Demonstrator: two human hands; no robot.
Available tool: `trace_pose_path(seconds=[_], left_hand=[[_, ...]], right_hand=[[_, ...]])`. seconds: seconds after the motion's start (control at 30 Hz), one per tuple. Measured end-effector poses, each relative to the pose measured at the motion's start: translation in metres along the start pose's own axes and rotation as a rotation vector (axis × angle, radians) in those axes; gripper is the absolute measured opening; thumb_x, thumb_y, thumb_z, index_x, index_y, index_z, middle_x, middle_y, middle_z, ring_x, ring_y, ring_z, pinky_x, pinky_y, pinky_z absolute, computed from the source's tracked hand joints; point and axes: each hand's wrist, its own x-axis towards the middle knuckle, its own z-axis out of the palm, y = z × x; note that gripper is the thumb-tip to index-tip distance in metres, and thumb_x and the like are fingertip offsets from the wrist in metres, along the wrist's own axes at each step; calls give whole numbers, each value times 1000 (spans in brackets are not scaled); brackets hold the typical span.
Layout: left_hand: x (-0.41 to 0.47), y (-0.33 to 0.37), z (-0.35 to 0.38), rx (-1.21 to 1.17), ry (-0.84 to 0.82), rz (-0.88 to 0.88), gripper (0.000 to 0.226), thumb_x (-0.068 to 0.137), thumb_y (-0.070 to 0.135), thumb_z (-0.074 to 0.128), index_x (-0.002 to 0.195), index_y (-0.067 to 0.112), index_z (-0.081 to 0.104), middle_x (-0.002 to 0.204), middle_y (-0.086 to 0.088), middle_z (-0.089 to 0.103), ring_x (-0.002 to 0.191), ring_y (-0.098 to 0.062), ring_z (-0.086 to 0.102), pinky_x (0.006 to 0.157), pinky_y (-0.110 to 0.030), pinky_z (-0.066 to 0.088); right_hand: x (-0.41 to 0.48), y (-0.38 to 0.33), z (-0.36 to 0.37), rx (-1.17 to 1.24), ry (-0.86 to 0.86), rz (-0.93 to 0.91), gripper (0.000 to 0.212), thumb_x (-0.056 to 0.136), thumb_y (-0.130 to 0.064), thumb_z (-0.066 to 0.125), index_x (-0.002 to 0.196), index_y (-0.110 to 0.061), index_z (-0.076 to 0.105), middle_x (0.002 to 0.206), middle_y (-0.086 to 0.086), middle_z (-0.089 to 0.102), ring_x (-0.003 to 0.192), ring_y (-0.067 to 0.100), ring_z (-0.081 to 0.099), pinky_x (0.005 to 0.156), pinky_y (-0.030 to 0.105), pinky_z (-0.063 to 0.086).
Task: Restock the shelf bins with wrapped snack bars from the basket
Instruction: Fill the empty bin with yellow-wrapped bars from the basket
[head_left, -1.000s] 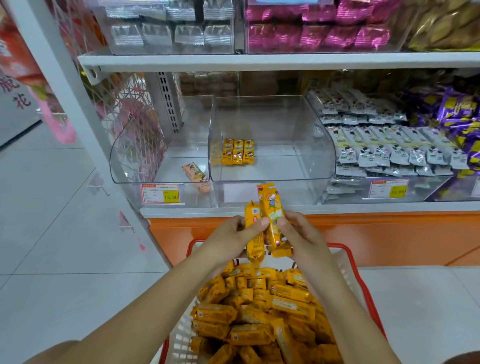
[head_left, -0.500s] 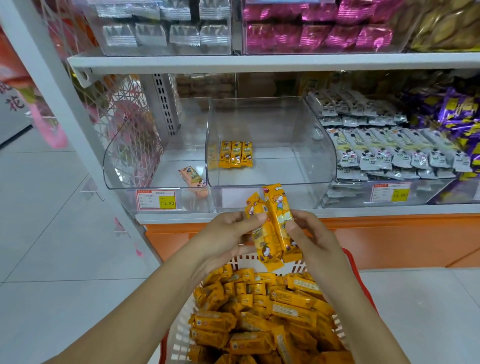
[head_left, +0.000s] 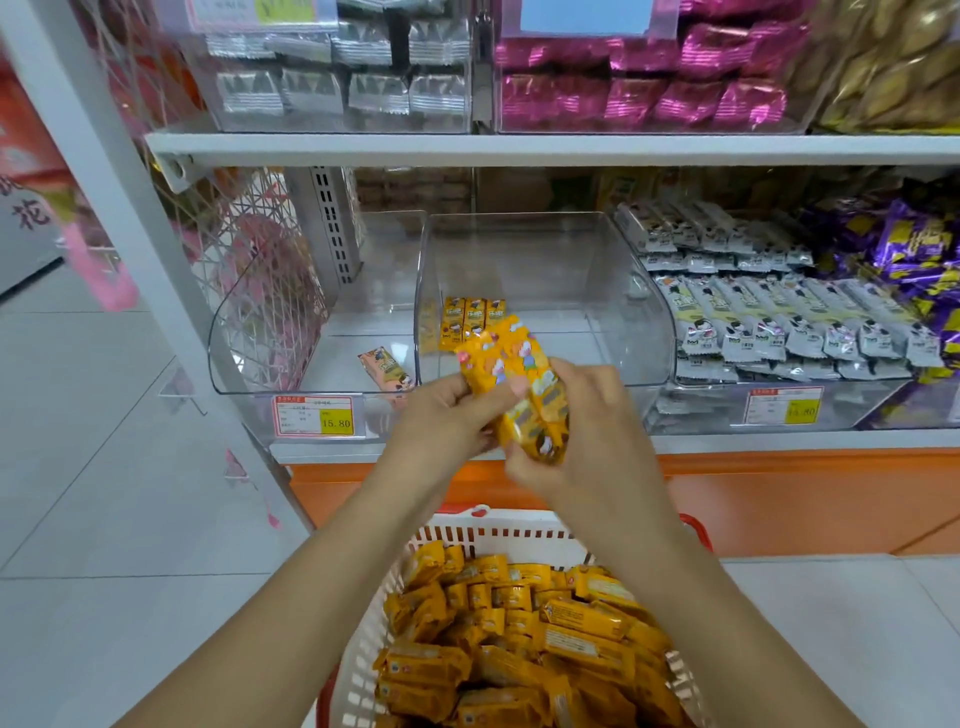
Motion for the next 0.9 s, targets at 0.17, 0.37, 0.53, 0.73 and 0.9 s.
trace_pose_path(seconds=[0.17, 0.37, 0.53, 0.73, 0.9], left_hand=[[13, 23, -27, 139, 133, 225, 27, 89, 17, 63, 115, 10, 64, 104, -6, 72, 96, -14, 68, 89, -27, 53], [26, 14, -59, 689, 302, 402, 36, 94, 13, 55, 129, 19, 58, 115, 4, 66, 91, -9, 61, 86, -23, 48], [34, 6, -66, 865, 260, 438, 39, 95, 14, 49, 132, 20, 57, 79, -9, 73, 63, -12, 46, 54, -16, 31], [33, 6, -69, 883, 249, 465, 32, 94, 12, 52, 124, 14, 64, 115, -2, 69, 96, -15, 67, 87, -27, 51], [34, 1, -69, 881, 260, 533, 41, 93, 9, 52, 133, 17, 56, 115, -2, 68, 93, -18, 68, 88, -29, 51]], right_hand=[[80, 7, -17, 50, -52, 215, 52, 62, -40, 72, 108, -19, 61, 109, 4, 54, 99, 21, 56, 83, 33, 46], [178, 38, 10, -132, -293, 467, 34, 76, -41, 65, 64, -11, 53, 84, 10, 61, 80, 24, 57, 68, 27, 45], [207, 64, 56, -289, -443, 544, 29, 78, -30, 65, 61, -14, 48, 83, 9, 56, 77, 26, 54, 66, 26, 44], [224, 91, 98, -318, -448, 612, 32, 74, -44, 70, 88, -17, 59, 112, 14, 58, 103, 28, 57, 85, 34, 49], [223, 78, 92, -229, -455, 613, 35, 97, -36, 53, 106, -2, 56, 105, 13, 58, 102, 27, 56, 85, 33, 46]])
